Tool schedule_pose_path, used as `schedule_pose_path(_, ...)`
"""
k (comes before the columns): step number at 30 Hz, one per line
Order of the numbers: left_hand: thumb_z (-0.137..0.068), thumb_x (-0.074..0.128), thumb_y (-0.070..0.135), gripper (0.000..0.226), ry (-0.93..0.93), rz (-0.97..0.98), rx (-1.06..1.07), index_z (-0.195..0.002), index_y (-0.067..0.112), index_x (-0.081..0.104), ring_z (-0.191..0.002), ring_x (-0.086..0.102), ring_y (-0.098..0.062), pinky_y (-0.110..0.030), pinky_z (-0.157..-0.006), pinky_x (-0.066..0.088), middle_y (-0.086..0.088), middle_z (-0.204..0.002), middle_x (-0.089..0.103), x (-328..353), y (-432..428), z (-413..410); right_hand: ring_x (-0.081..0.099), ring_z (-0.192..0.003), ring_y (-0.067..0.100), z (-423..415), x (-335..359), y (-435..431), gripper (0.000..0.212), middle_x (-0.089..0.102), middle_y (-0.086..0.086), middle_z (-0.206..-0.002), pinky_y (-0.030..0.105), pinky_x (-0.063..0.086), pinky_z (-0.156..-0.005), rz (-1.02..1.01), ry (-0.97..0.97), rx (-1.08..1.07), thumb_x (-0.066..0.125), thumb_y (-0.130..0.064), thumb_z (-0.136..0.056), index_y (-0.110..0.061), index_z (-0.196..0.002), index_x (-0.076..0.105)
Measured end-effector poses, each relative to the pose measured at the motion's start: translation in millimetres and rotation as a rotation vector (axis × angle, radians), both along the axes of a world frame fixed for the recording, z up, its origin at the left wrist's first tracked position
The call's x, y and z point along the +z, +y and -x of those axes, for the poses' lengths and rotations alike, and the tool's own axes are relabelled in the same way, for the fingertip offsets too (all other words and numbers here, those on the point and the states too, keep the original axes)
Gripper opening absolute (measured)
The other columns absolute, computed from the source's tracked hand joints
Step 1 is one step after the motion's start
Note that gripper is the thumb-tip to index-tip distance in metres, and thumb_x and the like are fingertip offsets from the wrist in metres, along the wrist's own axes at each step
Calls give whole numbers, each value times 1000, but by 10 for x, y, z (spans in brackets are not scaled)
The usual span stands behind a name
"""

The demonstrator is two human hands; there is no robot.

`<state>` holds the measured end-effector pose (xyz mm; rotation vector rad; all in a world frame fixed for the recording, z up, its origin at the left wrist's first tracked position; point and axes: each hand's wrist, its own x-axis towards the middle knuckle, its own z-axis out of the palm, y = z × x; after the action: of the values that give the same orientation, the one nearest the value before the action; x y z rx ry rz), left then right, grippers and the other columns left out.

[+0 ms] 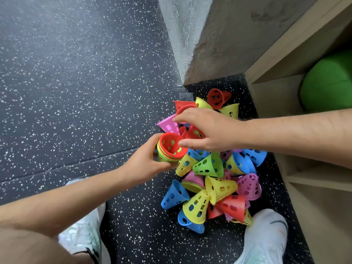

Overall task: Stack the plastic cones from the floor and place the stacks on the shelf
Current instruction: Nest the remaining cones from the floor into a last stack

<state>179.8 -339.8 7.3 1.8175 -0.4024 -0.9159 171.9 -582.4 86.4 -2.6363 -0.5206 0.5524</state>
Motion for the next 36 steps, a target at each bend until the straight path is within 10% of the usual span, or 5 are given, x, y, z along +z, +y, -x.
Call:
schedule_pose_path(11, -73, 95, 23, 75, -15, -25, -18, -134, 36, 53, -115, 64, 2, -32, -106, 50, 29, -119, 66, -90, -94, -29, 52, -119, 25, 101, -210, -367, 64, 46, 0, -141, 45, 43, -103, 202, -108, -109, 43, -69, -92, -25, -138, 52)
schedule_pose_path(19, -71, 95, 26, 73, -4, -17, 18, -131, 36, 54, -113, 66, -1, -29, -104, 52, 25, -118, 68, -129, -68, -108, 47, -125, 29, -224, -313, -316, 32, 48, 8, -141, 44, 40, -105, 246, -2, -201, 65, -36, -89, -26, -119, 68)
schedule_pose_path(30, -75, 94, 21, 67, 18, -22, 73, -126, 40, 56, -109, 66, 1, -18, -94, 49, 25, -114, 69, -146, -20, -183, 56, -111, 17, -363, -200, -263, 19, 64, 4, -116, 26, 42, -97, -159, -181, -292, 62, -22, -99, -12, -114, 68)
schedule_pose_path(36, -71, 94, 28, 74, 43, -9, 129, -134, 34, 55, -110, 70, -6, -35, -100, 54, 15, -118, 72, -154, -11, -245, 55, -99, 2, -347, -133, -50, 22, 66, -6, -111, 16, 41, -92, -328, -216, -319, 62, -25, -99, -13, -117, 68)
